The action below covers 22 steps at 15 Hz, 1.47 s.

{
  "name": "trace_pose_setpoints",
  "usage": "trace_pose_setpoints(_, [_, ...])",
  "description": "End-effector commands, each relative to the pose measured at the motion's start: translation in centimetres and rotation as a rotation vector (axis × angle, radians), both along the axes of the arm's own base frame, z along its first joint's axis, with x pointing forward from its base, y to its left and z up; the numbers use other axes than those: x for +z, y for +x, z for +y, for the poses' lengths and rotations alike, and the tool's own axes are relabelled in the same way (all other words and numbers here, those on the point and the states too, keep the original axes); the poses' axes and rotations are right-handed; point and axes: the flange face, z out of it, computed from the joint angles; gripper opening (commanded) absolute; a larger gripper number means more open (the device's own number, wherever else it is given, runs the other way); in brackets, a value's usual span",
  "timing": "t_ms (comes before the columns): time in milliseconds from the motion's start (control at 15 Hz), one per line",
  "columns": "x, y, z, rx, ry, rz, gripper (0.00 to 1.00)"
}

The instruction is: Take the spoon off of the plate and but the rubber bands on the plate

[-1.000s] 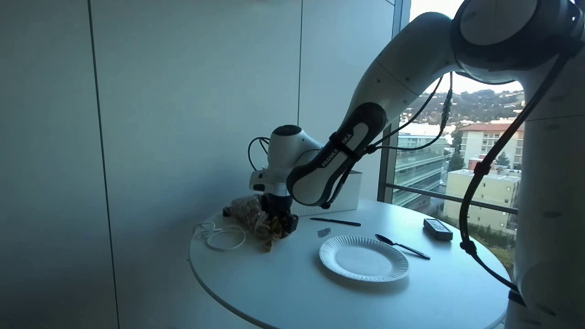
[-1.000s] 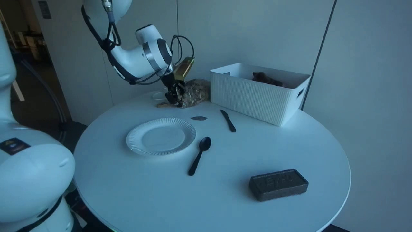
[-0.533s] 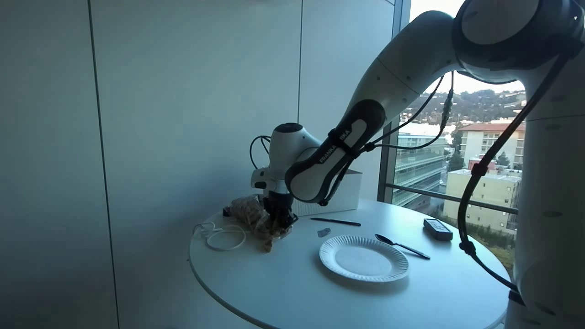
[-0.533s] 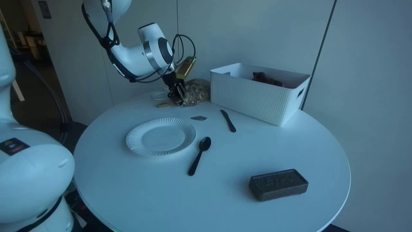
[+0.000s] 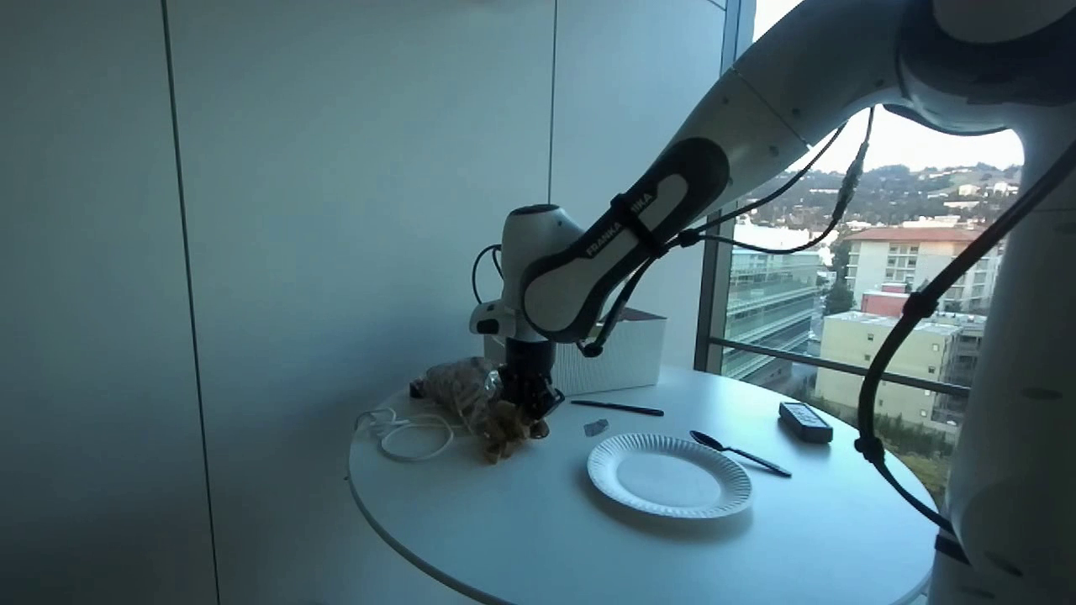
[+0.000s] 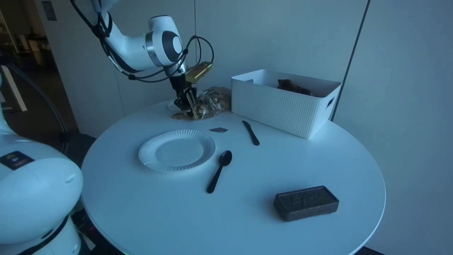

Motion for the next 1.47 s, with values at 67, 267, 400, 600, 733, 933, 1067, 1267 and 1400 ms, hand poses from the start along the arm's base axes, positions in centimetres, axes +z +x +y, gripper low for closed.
trace_pose_setpoints(67, [5.1,-6.3,0.0,-0.013,0.07,-0.022,0.13])
trace_pose_setpoints(267, [7.5,-10.2,-1.3,-0.14,0.075,-0.073,0.13])
trace_pose_setpoints(400, [8.6,-12.5,-2.4,-0.239,0.068,-0.075,0.13])
trace_pose_setpoints(600, [9.2,-15.3,-4.4,-0.395,0.047,-0.028,0.13])
trace_pose_setpoints(733, [8.7,-16.5,-5.7,-0.482,0.026,0.025,0.13])
trace_pose_setpoints(933, [6.9,-16.7,-7.1,-0.556,0.031,0.124,0.13])
trace_pose_setpoints(1067, [5.5,-16.4,-7.7,-0.581,0.049,0.175,0.15])
trace_pose_setpoints(1267, [4.3,-16.1,-8.4,-0.596,0.067,0.207,0.41])
trace_pose_setpoints(1400, [4.0,-16.2,-8.4,-0.598,0.067,0.214,0.54])
